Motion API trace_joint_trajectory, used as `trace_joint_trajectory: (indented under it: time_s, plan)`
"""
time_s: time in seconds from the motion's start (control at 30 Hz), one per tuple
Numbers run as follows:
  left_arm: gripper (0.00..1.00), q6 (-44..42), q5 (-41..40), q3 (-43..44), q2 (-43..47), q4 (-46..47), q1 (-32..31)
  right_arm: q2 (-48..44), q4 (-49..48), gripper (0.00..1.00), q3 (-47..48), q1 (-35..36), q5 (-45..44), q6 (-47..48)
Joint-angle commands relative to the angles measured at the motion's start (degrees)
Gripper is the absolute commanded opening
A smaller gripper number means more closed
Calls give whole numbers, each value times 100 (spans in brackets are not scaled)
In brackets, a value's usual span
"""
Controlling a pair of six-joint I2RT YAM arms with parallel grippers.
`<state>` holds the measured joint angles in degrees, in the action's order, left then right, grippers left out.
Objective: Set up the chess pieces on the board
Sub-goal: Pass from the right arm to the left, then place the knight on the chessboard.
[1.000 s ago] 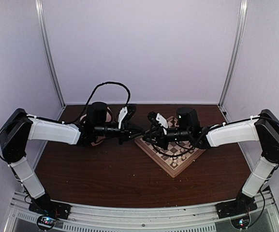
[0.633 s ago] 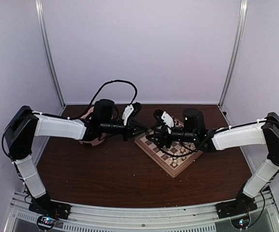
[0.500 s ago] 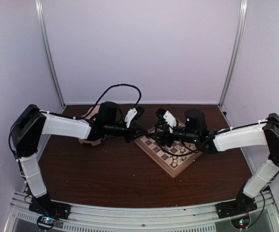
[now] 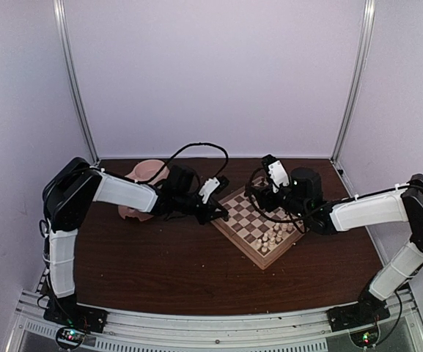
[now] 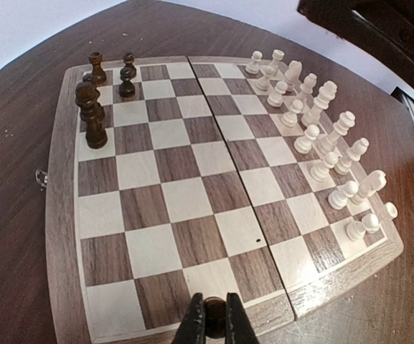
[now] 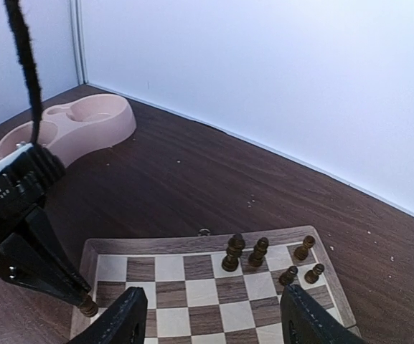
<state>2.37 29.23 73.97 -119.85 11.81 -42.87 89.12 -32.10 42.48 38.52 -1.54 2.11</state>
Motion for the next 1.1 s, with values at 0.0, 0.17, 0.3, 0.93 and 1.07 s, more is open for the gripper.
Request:
trace_joint_trajectory:
  time_s: [0.0, 0.17, 0.3, 0.93, 1.07]
  plan:
    - [0, -176, -147, 250, -155, -54, -89, -58, -146, 66, -91, -88, -327, -211]
    - [2, -383, -217, 366, -300, -51, -106, -9, -172, 66, -82, -109, -191, -211]
    - [4, -395, -232, 451, -407, -24, -129, 0, -177, 66, -86, -117, -156, -211]
    - [73, -304, -807, -330, 1009, 290, -174, 45, 488, 68, 402, -156, 580, -207]
    - [91, -400, -1243, -490, 1622, -93, -176, 87, 1470, 88, 1113, -156, 420, -581]
